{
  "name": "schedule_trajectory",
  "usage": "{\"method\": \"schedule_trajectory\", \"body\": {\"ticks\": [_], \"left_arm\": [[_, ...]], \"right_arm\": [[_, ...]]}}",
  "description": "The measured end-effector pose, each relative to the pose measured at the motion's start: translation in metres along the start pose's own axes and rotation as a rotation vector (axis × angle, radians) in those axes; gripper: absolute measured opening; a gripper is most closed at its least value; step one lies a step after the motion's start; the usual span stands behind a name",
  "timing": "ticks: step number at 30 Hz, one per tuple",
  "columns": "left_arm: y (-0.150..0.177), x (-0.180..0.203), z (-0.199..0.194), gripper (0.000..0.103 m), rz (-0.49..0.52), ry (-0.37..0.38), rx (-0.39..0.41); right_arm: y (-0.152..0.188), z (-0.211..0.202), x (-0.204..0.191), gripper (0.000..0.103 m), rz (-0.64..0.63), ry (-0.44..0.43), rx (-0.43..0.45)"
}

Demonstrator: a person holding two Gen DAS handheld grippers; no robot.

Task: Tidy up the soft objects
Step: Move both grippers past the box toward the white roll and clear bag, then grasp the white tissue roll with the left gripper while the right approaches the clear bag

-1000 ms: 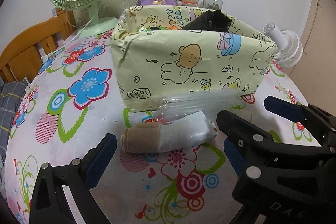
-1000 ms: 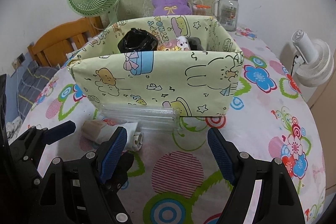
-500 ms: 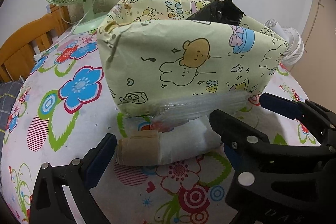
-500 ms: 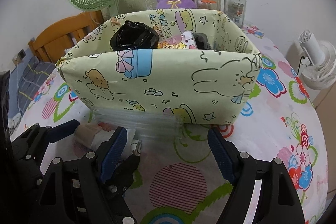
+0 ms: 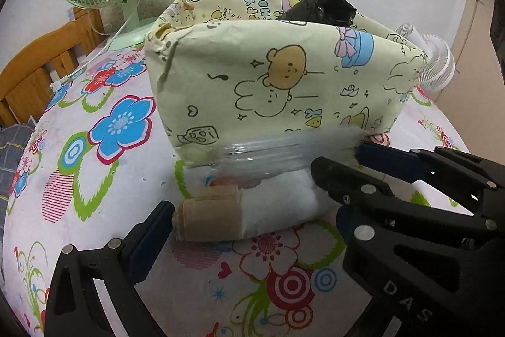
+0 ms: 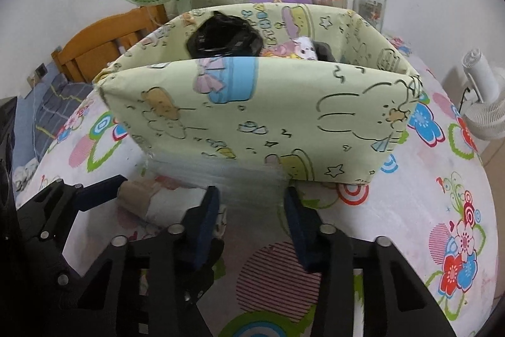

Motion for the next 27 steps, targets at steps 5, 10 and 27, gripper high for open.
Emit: {"method": "schedule_trajectory", "body": {"ticks": [5,10,27], "left_arm": [[0.004,-0.003,-0.005,0.103,0.005,-0.013,0.004],[0.008,-0.003,-0.011,0.103,0.005,-0.015,0.009],[0.023,0.008,-0.026,0.103,0.003,0.029,0.003]], "right_arm": [[0.004,-0.004,-0.008,0.028,-0.021,-0.020,0.001],[0.007,-0.008,-0.009,0.027,-0.024,-0.018,0.001],[0.019,-0.021,-0.011,0.027,-0.030,-0.022,-0.008]]}}
Point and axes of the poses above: each gripper's, at about its wrist camera, not at the fingertips, and z roughly the way its jaws point, x to its right, y to its underside, the point moved 7 cm from there along z, roughly the way its jaws point, and after that the axes turned 2 degrees about y, right-handed, at the moved point
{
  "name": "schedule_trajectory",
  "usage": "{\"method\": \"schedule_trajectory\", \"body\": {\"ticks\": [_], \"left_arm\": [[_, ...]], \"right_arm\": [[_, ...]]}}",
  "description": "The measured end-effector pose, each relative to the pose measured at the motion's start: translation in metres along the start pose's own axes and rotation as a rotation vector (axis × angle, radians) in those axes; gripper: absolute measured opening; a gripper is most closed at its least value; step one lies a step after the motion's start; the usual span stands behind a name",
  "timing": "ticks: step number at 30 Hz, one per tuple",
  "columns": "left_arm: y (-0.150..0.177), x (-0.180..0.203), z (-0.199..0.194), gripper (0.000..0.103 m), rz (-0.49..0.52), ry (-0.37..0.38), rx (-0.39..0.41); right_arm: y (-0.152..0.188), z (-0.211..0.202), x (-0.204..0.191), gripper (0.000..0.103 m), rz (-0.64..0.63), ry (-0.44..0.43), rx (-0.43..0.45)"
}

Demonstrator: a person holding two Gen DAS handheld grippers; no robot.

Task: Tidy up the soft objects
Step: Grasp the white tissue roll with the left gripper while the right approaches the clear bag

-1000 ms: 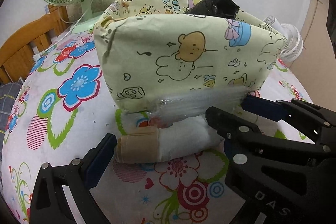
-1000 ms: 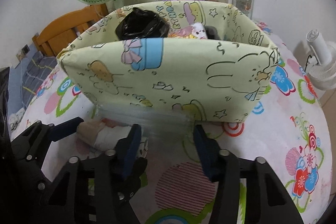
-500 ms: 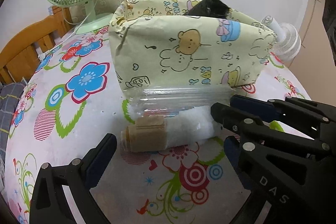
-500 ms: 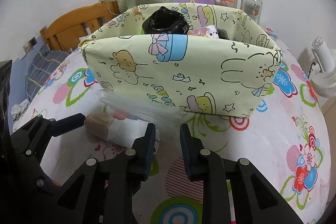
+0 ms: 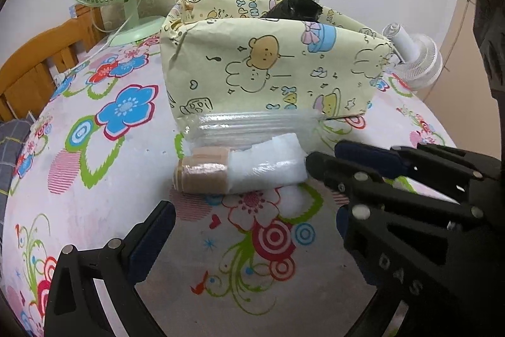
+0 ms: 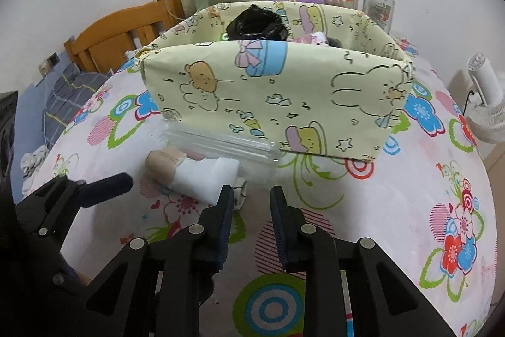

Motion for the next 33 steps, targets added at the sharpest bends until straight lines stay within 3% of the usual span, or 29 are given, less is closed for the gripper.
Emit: {"method": "schedule_trajectory", "body": {"ticks": [4,9,11,18,33], "left_arm": [[0.005,0.003,-0.003,0.103,0.000,0.007,-0.005],[0.003,-0.001,-0.007,0.103,0.008,-0.026,0.000],[-0.001,-0.005,-0.007,0.103,0.010,-0.040,0.002],[-0.017,-0.010,0.002,0.103,0.044,-0.061,-0.006],[-0.026,-0.006,0.030,0.099,0.008,-0.041,-0.024]], "right_arm": [[-0.003,-0.003,0.003,0.028,-0.014,0.024,0.012],[-0.006,-0.006,0.003,0.048,-0.016,0.016,0.005],[-0.009,-0.008,0.003,0.051,-0.014,0.015,0.009],[-0.021,-0.010,0.004,0.054,-0.021,0.025,0.013],[-0.019,0.003,0.017,0.057,0.017,0.050,-0.013]]}}
Point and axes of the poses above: each gripper's, at about its wrist camera, not at the fingertips, and z roughly the way its jaws point, x to its right, y to its underside, the point moved 7 cm from there along z, roughly the way its jaws point, and after that the axes turned 2 degrees about y, right-handed, at the moved point
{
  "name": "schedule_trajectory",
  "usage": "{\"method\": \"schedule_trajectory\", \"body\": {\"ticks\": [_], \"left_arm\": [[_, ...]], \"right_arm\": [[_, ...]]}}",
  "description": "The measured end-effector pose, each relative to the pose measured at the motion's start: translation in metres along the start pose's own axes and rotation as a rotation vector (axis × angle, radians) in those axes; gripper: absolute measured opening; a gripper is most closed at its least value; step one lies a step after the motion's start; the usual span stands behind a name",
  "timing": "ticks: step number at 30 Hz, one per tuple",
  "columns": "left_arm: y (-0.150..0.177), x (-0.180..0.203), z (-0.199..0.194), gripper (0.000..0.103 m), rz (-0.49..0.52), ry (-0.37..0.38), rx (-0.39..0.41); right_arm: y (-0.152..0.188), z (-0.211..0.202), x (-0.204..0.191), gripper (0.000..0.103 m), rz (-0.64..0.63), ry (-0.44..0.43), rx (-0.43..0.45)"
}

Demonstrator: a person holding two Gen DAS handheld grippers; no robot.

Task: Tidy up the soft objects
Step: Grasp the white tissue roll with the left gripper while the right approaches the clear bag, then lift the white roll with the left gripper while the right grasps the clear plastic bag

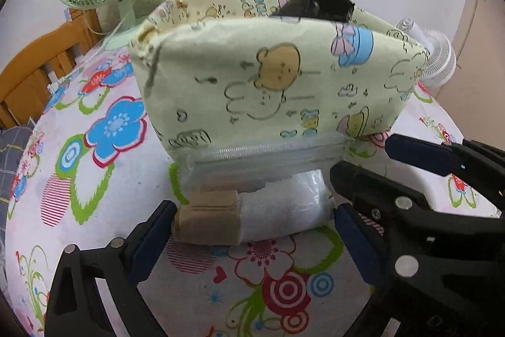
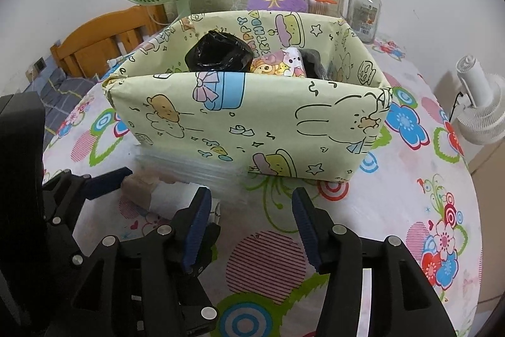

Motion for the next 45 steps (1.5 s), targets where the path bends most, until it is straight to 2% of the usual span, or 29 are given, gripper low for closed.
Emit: {"method": "schedule_trajectory", "body": {"ticks": [3,6,8,18,26,32,45], "left_arm": [[0.004,0.000,0.003,0.095,-0.002,0.013,-0.011],[0.005,0.000,0.002,0.089,0.012,0.001,-0.007],[0.006,-0.002,0.001,0.082,0.010,0.003,-0.007],[0.012,-0.015,-0.010,0.069,-0.011,-0.018,0.004],[0.022,-0.031,-0.021,0.068,-0.027,-0.046,-0.007],[0.016,-0.039,-0.030,0.068,-0.032,-0.055,0.004],[0.011,-0.047,-0.023,0.068,-0.001,-0.062,-0.024]], "right_arm": [[0.001,0.001,-0.001,0.060,-0.008,0.004,-0.001],[0.000,0.000,-0.003,0.066,-0.013,0.004,0.007],[0.000,-0.001,-0.003,0.067,-0.015,0.006,0.012],[-0.002,-0.004,-0.011,0.068,-0.037,0.007,0.023],[-0.009,-0.009,-0.021,0.068,-0.085,0.019,0.049],[-0.021,-0.008,-0.039,0.068,-0.151,0.005,0.067],[-0.023,0.021,-0.056,0.068,-0.204,-0.022,-0.011]]}}
Point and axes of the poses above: each gripper's, at about its wrist camera, not at the fingertips, and z roughly the way its jaws point, x to its right, y to its underside, the point moved 7 cm from there along z, roughly the way its jaws point, and after that the axes turned 2 degrees about y, right-handed, at the moved point
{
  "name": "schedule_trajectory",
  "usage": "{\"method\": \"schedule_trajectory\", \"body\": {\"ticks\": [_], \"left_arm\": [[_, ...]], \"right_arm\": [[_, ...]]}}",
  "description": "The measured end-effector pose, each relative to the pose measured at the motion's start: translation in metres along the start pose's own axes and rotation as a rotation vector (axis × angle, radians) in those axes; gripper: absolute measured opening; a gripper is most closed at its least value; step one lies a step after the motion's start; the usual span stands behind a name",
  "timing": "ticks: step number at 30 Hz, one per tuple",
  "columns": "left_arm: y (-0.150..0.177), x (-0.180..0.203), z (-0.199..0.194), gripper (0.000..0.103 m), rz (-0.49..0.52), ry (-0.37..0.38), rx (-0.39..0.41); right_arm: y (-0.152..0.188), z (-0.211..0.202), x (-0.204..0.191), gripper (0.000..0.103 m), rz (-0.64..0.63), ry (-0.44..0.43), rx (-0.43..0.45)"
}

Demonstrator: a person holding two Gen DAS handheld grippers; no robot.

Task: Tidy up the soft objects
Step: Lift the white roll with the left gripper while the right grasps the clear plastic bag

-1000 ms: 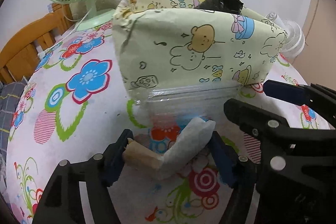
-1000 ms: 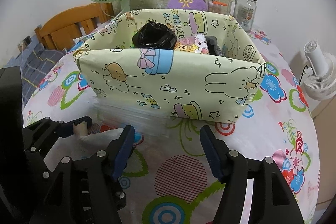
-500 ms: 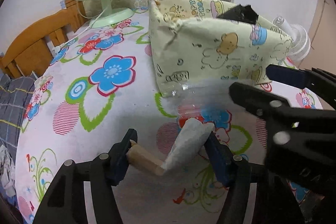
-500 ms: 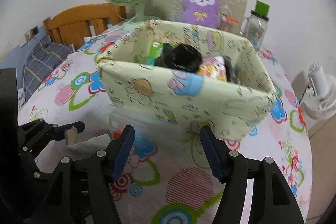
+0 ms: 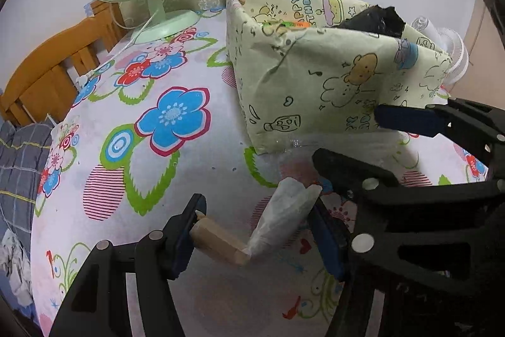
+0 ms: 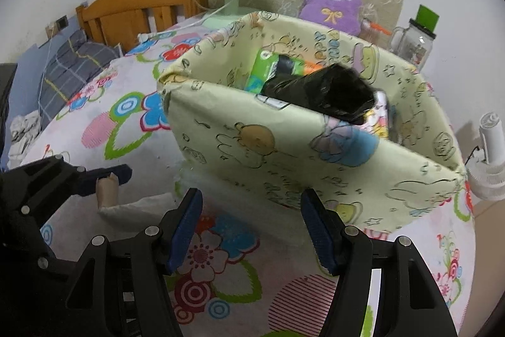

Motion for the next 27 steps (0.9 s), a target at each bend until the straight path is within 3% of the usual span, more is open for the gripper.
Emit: {"method": "schedule_trajectory", "body": {"ticks": [7,12,13,16,18,27], "left_arm": [[0.009,0.001,0.004,0.068,0.013,0.002,-0.018],[0.011,0.000,0.002,0.068,0.017,-0.003,-0.018],[0.011,0.000,0.002,0.068,0.015,-0.003,-0.017],[0.011,0.000,0.001,0.069,0.010,0.002,-0.020],[0.011,0.003,0.000,0.069,0.015,0.007,-0.020],[0.015,0.020,-0.004,0.069,0.041,0.025,-0.013]], "right_arm": [[0.011,0.013,-0.004,0.068,0.043,-0.091,-0.070],[0.013,0.021,-0.005,0.067,0.047,-0.063,-0.085],[0.013,0.021,-0.007,0.057,0.045,-0.066,-0.079],[0.013,0.018,-0.011,0.044,0.039,-0.075,-0.074],[0.014,0.015,-0.014,0.029,0.026,-0.083,-0.069],[0.029,0.001,-0.008,0.015,0.048,-0.099,-0.075]]}}
Point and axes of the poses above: each gripper's, at about its wrist camera, not at the fingertips, and z roughly the way its jaws point, x to its right, y to its underside, the point moved 7 cm from there along z, roughly the way its jaws point, and after that the axes turned 2 degrees about y, right-handed, at the moved point
